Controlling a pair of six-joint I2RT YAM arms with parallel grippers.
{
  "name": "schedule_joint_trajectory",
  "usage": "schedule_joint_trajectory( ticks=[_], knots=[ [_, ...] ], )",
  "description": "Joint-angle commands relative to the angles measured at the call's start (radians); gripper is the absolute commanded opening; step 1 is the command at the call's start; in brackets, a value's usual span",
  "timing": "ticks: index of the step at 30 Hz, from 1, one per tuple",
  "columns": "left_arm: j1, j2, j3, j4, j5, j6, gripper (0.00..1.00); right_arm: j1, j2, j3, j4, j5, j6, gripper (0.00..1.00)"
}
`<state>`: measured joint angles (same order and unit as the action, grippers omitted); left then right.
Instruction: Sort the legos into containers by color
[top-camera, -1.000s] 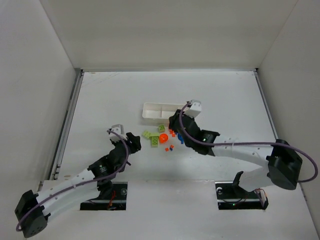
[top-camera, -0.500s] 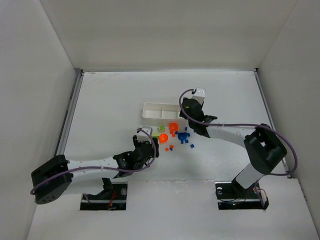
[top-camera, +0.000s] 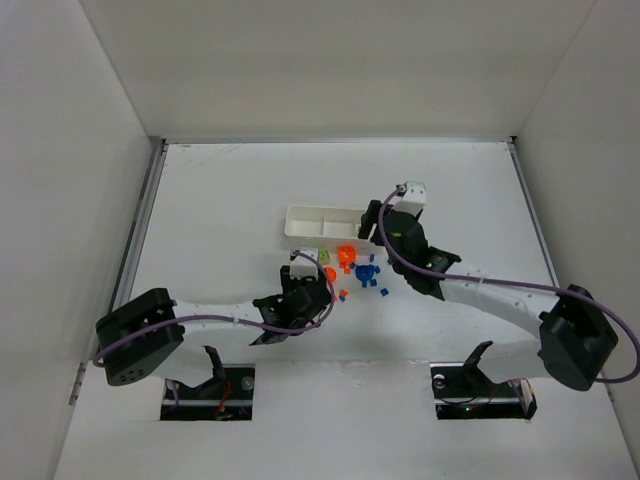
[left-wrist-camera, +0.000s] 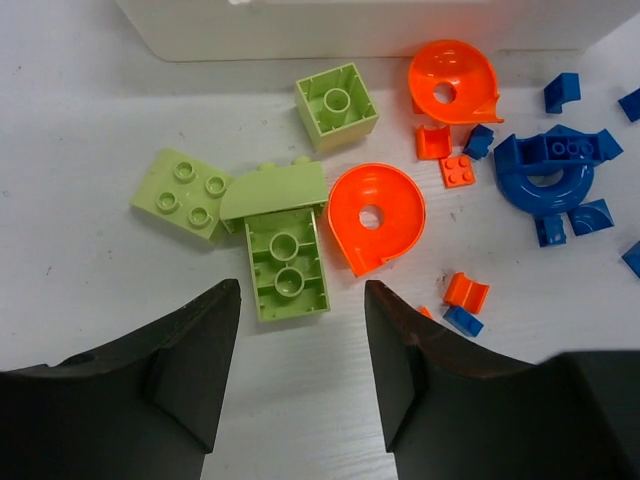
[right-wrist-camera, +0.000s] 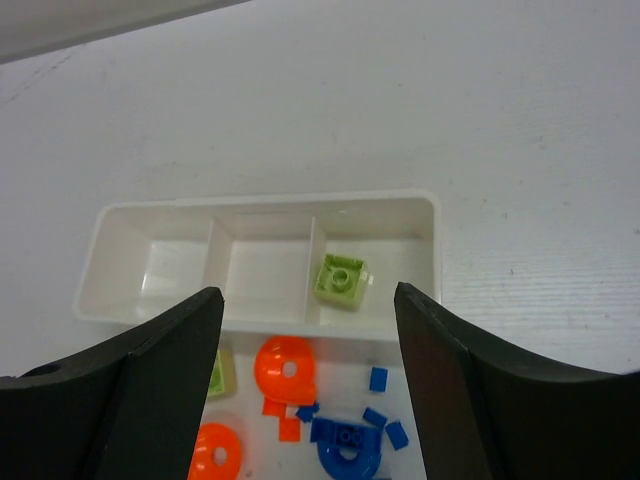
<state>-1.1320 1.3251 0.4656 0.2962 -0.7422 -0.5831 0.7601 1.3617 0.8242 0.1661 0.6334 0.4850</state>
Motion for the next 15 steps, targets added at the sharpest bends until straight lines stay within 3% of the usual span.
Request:
schedule_joint_trajectory(
  ticks=[1,7,15],
  knots=[
    [0.010,0.022,0.062,-0.029,-0.055,-0.027,0.48,0.034,-0.093,-0.071,0.056,0.032,-0.003,0.75],
    [0.025,0.083,0.111,-0.071,-0.065,-0.032,0.42,0.041,-0.190,-0.155,0.058,0.035,0.012,0.75],
    [0.007,0.091,0.087,-0.084,-0.120,-0.096,0.42,0.041,-0.251,-0.224,0.058,0.019,0.017,0.75]
  ],
)
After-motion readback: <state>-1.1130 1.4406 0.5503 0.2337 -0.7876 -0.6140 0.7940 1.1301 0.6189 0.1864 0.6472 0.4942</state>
